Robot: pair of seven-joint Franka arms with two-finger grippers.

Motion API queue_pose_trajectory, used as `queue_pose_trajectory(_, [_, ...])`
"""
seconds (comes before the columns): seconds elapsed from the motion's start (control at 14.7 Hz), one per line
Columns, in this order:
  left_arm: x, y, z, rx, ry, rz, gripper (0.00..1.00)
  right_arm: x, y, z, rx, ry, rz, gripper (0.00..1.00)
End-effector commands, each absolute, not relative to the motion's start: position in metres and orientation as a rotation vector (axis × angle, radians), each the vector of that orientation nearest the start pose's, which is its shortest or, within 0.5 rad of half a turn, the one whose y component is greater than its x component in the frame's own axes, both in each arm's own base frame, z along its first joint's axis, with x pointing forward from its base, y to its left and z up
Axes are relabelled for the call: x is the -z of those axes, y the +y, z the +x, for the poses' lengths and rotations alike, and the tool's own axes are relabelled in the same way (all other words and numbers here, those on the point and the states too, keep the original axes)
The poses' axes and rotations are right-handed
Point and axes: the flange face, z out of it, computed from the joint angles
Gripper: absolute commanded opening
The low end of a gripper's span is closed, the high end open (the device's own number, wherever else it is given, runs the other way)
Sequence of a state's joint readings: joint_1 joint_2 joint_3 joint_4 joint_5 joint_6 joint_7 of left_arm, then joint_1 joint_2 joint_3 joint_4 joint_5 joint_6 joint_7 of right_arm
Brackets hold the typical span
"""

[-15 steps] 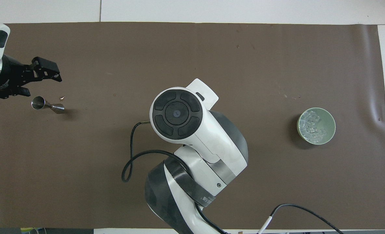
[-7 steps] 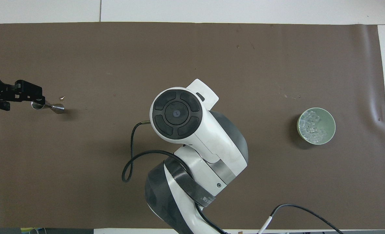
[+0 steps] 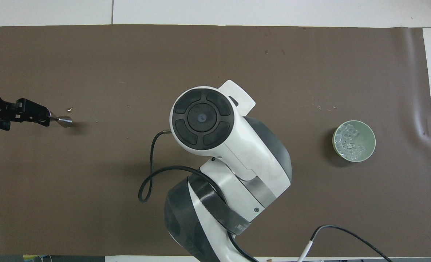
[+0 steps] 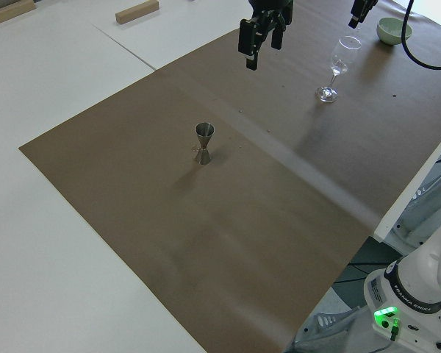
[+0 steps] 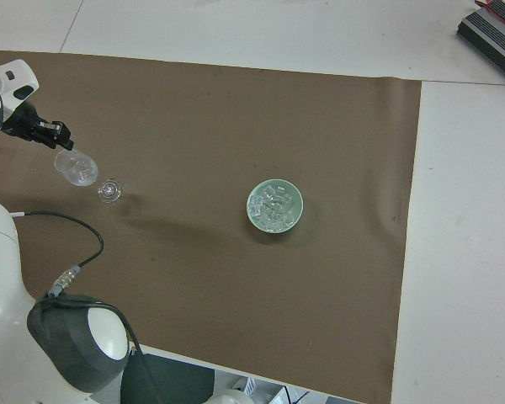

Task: Pour wine and add ice with both arms
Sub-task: 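Tip the ice bowl into the cup while the left gripper returns, then set the ice bowl back down at its spot with the right gripper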

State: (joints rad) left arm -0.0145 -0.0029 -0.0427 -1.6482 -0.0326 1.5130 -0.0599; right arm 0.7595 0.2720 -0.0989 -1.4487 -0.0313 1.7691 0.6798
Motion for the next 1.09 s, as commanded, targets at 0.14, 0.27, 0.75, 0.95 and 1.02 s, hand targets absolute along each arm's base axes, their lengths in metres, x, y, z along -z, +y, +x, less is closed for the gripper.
queue_pose_trajectory(0.14, [-0.588, -0.045, 0.531, -0.221, 0.058, -3.142, 1.00, -0.579, 0.320, 0.532, 0.069, 0.029, -3.189, 0.70])
queue_pose_trajectory(0.27, [-0.590, -0.040, 0.536, -0.187, 0.125, -3.145, 1.00, -0.594, 0.265, 0.545, 0.036, 0.025, -3.195, 0.92])
queue_pose_trajectory(0.75, [-0.606, -0.031, 0.549, -0.107, 0.134, -3.119, 1.00, -0.632, 0.105, 0.536, -0.020, 0.072, -3.183, 1.00])
queue_pose_trajectory(0.95, [-0.603, -0.031, 0.548, -0.105, 0.118, -3.122, 1.00, -0.637, 0.059, 0.537, -0.036, -0.019, -3.172, 1.00])
queue_pose_trajectory(1.02, [-0.601, -0.030, 0.549, -0.105, 0.115, -3.123, 1.00, -0.634, 0.049, 0.536, -0.062, -0.065, -3.171, 1.00])
